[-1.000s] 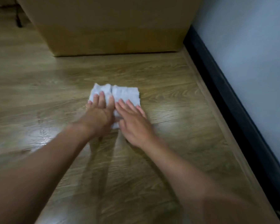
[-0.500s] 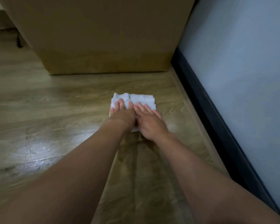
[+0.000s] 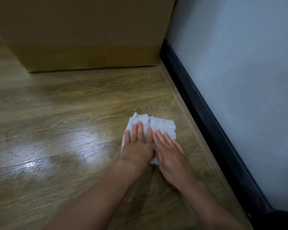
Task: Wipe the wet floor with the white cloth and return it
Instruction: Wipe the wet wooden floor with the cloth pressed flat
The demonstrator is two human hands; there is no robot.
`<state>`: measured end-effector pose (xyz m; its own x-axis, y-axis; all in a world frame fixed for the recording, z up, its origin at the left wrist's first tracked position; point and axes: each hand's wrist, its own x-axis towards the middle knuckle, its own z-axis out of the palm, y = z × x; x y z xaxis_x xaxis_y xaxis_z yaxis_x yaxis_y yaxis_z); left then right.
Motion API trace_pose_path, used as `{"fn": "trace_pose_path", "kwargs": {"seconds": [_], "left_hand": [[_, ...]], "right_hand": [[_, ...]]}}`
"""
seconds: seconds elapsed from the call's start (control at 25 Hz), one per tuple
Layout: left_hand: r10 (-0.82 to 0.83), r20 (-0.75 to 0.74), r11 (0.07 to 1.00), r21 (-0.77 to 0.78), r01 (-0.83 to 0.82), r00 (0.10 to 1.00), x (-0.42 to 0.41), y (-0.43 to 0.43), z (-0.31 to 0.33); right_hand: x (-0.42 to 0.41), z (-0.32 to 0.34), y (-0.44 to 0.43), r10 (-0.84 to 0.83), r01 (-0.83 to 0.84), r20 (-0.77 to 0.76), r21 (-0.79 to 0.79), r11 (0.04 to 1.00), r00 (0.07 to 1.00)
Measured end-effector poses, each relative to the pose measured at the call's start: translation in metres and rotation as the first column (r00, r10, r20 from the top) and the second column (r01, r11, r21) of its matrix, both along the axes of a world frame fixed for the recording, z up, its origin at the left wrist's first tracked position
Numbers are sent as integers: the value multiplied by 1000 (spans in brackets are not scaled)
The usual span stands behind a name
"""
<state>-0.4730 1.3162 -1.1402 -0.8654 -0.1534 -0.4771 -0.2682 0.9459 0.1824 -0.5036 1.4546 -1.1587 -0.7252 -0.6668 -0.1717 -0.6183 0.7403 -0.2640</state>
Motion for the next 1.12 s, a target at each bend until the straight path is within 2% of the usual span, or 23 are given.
{"fn": "trace_pose_path", "kwargs": {"seconds": [0.28,0.4,0.68,0.8,0.96,1.12], "left_hand": [[133,95,990,34,-137,987,-73,-5,15],[92,76,996,8,-93,993,-67,-3,14],[-101,46,995,-11,102,994,8,25,17],[-119,68,992,-24,121,991,45,40,22],[-105,47,994,-11,106,993,103,57,26],[-116,60,993,-10,117,991,104,47,23]], "right_hand": [[-77,11,-33,-17,7,73,133,991,997],[-77,9,-30,9,-19,69,138,990,998],[7,-2,24,-18,18,4,34,999,1000],[49,-4,43,-3,4,-60,26,1000,998],[101,2,55,-19,19,22,27,999,1000],[97,2,49,-22,21,14,80,997,1000]]}}
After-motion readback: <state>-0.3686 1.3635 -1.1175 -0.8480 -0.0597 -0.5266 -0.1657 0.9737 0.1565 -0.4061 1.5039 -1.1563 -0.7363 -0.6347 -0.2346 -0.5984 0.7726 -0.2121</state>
